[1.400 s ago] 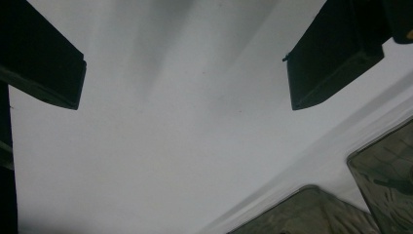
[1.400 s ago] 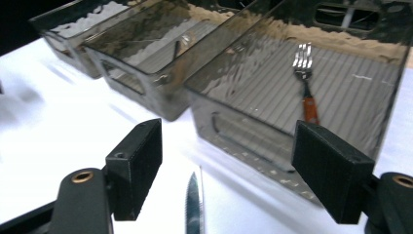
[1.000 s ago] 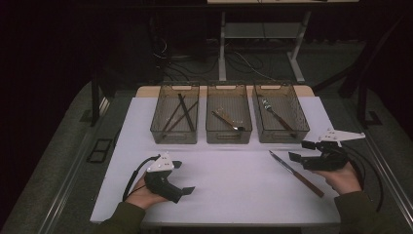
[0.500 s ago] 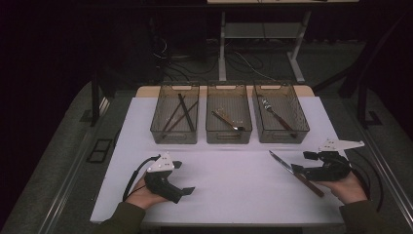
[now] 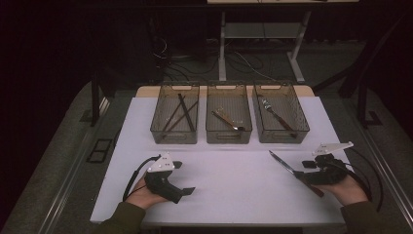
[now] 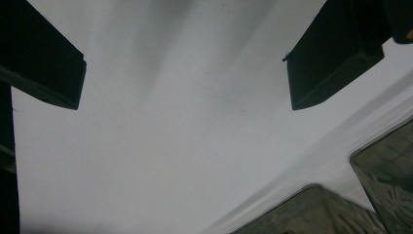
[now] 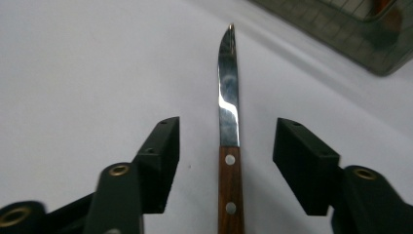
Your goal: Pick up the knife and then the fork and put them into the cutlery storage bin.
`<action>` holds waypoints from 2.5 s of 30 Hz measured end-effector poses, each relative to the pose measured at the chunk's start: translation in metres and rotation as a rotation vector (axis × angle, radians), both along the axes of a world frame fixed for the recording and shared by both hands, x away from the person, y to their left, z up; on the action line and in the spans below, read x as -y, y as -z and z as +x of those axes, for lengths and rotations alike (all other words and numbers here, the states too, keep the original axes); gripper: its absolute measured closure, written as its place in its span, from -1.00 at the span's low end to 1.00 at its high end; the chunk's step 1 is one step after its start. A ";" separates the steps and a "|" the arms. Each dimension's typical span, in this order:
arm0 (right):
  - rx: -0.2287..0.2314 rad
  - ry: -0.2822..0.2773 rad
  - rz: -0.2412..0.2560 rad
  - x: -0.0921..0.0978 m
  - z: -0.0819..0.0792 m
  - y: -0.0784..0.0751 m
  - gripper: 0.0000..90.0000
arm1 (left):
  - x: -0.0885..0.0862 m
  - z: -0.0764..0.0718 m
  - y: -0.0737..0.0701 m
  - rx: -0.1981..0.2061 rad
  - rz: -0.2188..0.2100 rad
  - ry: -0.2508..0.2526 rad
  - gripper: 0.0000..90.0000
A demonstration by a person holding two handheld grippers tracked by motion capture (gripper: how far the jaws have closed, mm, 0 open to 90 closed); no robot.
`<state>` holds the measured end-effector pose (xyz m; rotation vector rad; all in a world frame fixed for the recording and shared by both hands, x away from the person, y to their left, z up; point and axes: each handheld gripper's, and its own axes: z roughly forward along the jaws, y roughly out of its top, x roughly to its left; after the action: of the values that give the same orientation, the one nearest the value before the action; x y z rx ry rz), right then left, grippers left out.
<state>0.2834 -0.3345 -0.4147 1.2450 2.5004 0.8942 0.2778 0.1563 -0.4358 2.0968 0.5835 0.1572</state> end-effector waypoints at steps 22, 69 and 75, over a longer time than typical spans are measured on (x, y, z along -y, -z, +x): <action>-0.156 -0.099 -0.193 -0.021 0.031 0.012 0.60 | 0.001 0.000 0.000 -0.005 0.004 0.000 -1.00; -0.042 -0.032 0.069 -0.004 0.049 -0.025 0.72 | 0.000 0.000 0.000 -0.002 -0.003 0.008 -1.00; 0.046 -0.007 0.130 0.000 0.047 -0.033 0.72 | 0.000 0.000 0.000 -0.003 -0.006 0.007 -1.00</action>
<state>0.3299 -0.3342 -0.3820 1.2393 2.4467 1.0898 0.2778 0.1564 -0.4356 2.0936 0.5777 0.1486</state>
